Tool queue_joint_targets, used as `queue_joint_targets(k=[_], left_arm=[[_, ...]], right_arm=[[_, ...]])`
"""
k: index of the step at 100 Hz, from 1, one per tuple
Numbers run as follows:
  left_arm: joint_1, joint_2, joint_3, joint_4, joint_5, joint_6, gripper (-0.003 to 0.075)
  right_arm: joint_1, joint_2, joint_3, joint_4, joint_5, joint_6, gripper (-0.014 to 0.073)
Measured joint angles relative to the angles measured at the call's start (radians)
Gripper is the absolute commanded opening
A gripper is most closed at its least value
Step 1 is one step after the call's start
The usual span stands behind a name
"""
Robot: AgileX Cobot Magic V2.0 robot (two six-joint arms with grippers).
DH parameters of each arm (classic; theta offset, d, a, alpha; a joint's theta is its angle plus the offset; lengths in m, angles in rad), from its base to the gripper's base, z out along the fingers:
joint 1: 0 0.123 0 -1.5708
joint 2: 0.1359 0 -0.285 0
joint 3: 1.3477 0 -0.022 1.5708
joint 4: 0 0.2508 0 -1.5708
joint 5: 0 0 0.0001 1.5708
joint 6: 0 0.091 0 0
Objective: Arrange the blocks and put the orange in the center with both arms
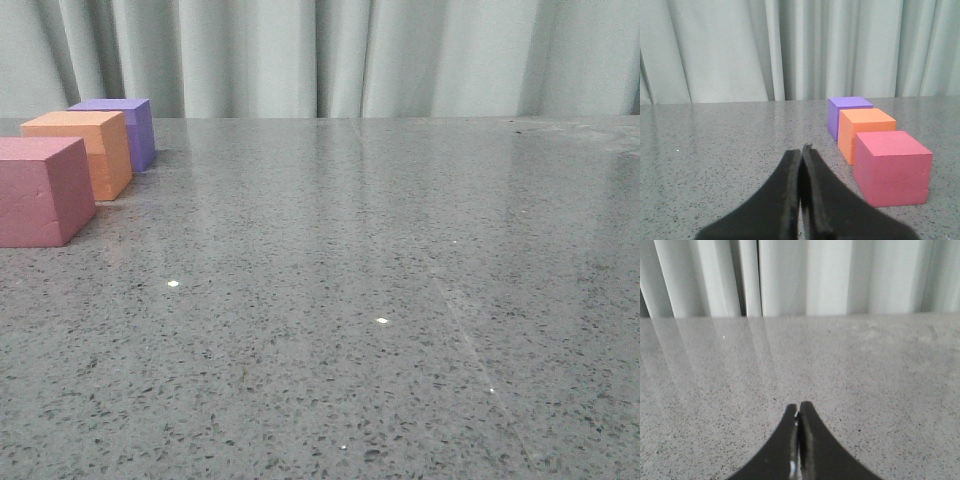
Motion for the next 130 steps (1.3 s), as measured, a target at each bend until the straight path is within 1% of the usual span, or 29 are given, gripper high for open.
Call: queue_joint_targets(k=[8,19,46,78,130], left_arm=[[0.0,0.0,0.0,0.0,0.0,0.0,-0.0019],[0.0,0.0,0.0,0.0,0.0,0.0,-0.0019],[0.0,0.0,0.0,0.0,0.0,0.0,-0.0019],[0.0,0.0,0.0,0.0,0.0,0.0,-0.0019],[0.0,0.0,0.0,0.0,0.0,0.0,-0.0019]], right_arm=[[0.0,-0.063,0.068,-0.002,-0.051,0.0,-0.0068],[0.0,-0.137,0.128,-0.003,-0.075,0.0,-0.0068],[0.0,-0.152,0.206,-0.003,-0.115,0.0,-0.0068],[0.0,-0.152,0.214,0.013,-0.154,0.0,-0.0068],[0.0,-0.152,0.214,0.015,-0.154,0.0,-0.0068]])
